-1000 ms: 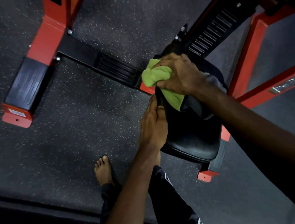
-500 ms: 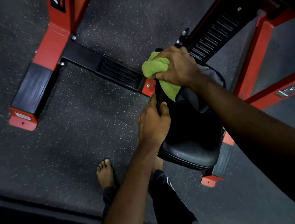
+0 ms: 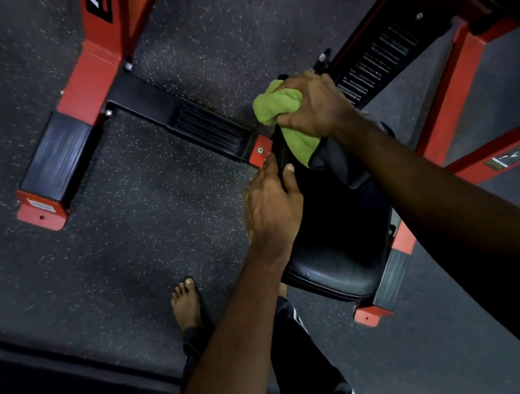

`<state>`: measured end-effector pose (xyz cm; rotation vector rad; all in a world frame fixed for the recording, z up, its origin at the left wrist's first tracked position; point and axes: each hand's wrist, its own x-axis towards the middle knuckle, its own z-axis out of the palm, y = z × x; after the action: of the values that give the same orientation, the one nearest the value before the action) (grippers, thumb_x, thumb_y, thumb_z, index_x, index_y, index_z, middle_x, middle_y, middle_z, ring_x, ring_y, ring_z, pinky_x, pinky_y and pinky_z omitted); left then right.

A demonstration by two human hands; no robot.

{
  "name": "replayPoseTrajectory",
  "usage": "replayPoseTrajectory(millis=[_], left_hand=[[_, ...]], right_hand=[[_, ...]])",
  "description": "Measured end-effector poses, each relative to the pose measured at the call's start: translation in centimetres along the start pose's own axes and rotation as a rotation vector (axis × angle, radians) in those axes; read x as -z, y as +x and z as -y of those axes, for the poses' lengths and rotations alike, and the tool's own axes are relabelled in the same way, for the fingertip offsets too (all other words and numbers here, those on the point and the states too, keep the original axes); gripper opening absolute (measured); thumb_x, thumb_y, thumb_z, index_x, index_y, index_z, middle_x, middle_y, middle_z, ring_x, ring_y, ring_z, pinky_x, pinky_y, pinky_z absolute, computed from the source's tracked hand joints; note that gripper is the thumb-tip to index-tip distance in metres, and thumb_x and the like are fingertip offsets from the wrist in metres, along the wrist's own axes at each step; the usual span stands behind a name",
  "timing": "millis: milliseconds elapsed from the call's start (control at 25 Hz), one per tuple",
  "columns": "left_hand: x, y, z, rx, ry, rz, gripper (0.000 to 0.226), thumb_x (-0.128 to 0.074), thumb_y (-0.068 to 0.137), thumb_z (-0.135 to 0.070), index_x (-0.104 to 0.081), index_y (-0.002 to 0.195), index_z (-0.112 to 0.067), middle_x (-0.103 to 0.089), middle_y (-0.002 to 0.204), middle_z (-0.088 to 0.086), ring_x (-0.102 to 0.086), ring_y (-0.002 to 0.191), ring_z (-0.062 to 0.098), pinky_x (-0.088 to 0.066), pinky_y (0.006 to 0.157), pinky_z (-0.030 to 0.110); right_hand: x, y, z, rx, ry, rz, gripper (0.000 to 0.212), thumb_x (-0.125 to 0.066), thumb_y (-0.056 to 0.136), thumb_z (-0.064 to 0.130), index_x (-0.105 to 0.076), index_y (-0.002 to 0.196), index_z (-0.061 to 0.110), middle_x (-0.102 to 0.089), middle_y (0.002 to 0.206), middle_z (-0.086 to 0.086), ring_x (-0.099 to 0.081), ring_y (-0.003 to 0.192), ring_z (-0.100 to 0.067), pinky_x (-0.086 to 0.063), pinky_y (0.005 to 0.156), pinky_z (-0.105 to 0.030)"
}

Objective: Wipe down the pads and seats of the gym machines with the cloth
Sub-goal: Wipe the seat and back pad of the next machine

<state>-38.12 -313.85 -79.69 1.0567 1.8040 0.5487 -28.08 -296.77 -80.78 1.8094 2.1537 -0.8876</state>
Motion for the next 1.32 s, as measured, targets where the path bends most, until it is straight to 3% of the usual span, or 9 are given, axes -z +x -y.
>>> replayPoseTrajectory(millis=[80,200,360,520,760,960,1120,1240,1320], left_hand=[[0.0,-0.1,-0.1,0.0,0.018,0.004,0.056,-0.036,0.105,-0.041,-0.042,0.149,-0.008,-0.055,0.144,0.013,-0.052,0.132,0.028,-0.042,0.11,0.045],[0.4,0.2,-0.6,0.048,0.044,0.03,0.051,-0.04,0.104,-0.037,-0.044,0.149,-0.013,-0.059,0.139,0.012,-0.056,0.127,0.029,-0.045,0.106,0.042],[0.4,2.2,-2.5,0.189,0.033,0.07,0.042,-0.044,0.1,-0.031,-0.051,0.139,-0.017,-0.064,0.123,0.015,-0.059,0.113,0.034,-0.044,0.09,0.037],[-0.8,2.6,-2.5,0.113,0.068,0.012,0.057,-0.038,0.104,-0.044,-0.04,0.149,-0.01,-0.058,0.137,0.017,-0.055,0.124,0.034,-0.043,0.102,0.04],[-1.3,3.2,-1.9,0.116,0.091,-0.023,0.06,-0.04,0.103,-0.049,-0.041,0.149,-0.011,-0.064,0.129,0.019,-0.062,0.116,0.037,-0.05,0.098,0.046],[-1.3,3.3,-1.6,0.095,0.08,-0.042,0.061,-0.042,0.102,-0.052,-0.045,0.146,-0.01,-0.064,0.13,0.019,-0.061,0.118,0.036,-0.05,0.097,0.042],[-1.3,2.9,-1.8,0.075,0.092,-0.011,0.06,-0.04,0.103,-0.052,-0.045,0.147,-0.012,-0.063,0.132,0.016,-0.06,0.119,0.035,-0.046,0.097,0.038],[-1.4,3.2,-1.3,0.106,0.059,0.009,0.06,-0.038,0.103,-0.054,-0.044,0.147,-0.014,-0.061,0.135,0.014,-0.059,0.122,0.034,-0.046,0.101,0.04],[-1.2,3.2,-1.6,0.106,0.053,0.008,0.06,-0.038,0.103,-0.053,-0.044,0.147,-0.013,-0.061,0.136,0.014,-0.059,0.122,0.033,-0.046,0.102,0.04]], right_hand=[[0.4,1.6,0.3,-0.052,0.041,-0.017,0.079,-0.065,0.063,0.068,-0.062,0.133,0.032,-0.057,0.136,-0.009,-0.047,0.131,-0.035,-0.039,0.109,-0.049],[-0.1,0.3,-1.3,-0.092,0.147,-0.111,0.062,-0.075,0.079,0.046,-0.063,0.135,0.025,-0.057,0.135,-0.013,-0.05,0.127,-0.036,-0.041,0.108,-0.044],[-0.9,-3.9,-4.4,-0.196,0.24,-0.244,0.074,-0.059,0.065,0.062,-0.065,0.131,0.03,-0.062,0.129,-0.011,-0.059,0.119,-0.033,-0.048,0.102,-0.045],[-0.1,-1.6,-3.6,-0.181,0.192,-0.209,0.077,-0.056,0.061,0.067,-0.064,0.131,0.034,-0.061,0.132,-0.01,-0.055,0.124,-0.036,-0.046,0.105,-0.049],[0.5,1.6,-1.7,-0.098,0.023,-0.045,0.075,-0.066,0.073,0.077,-0.056,0.137,0.04,-0.05,0.147,-0.003,-0.037,0.14,-0.036,-0.035,0.111,-0.059],[0.8,3.1,-3.3,-0.159,0.217,-0.089,0.089,-0.065,0.057,0.088,-0.066,0.129,0.034,-0.067,0.13,0.0,-0.057,0.126,-0.028,-0.048,0.104,-0.047],[0.2,-0.1,-4.9,-0.219,0.29,-0.223,0.076,-0.068,0.067,0.08,-0.068,0.125,0.032,-0.072,0.12,0.001,-0.067,0.111,-0.023,-0.055,0.095,-0.044],[-1.0,-2.9,-5.8,-0.222,0.242,-0.251,0.062,-0.067,0.079,0.072,-0.065,0.126,0.031,-0.067,0.123,-0.004,-0.063,0.112,-0.024,-0.053,0.095,-0.043],[-1.3,-1.4,-5.7,-0.213,0.182,-0.273,0.064,-0.064,0.078,0.072,-0.062,0.128,0.033,-0.066,0.126,-0.004,-0.061,0.116,-0.03,-0.052,0.097,-0.047]])
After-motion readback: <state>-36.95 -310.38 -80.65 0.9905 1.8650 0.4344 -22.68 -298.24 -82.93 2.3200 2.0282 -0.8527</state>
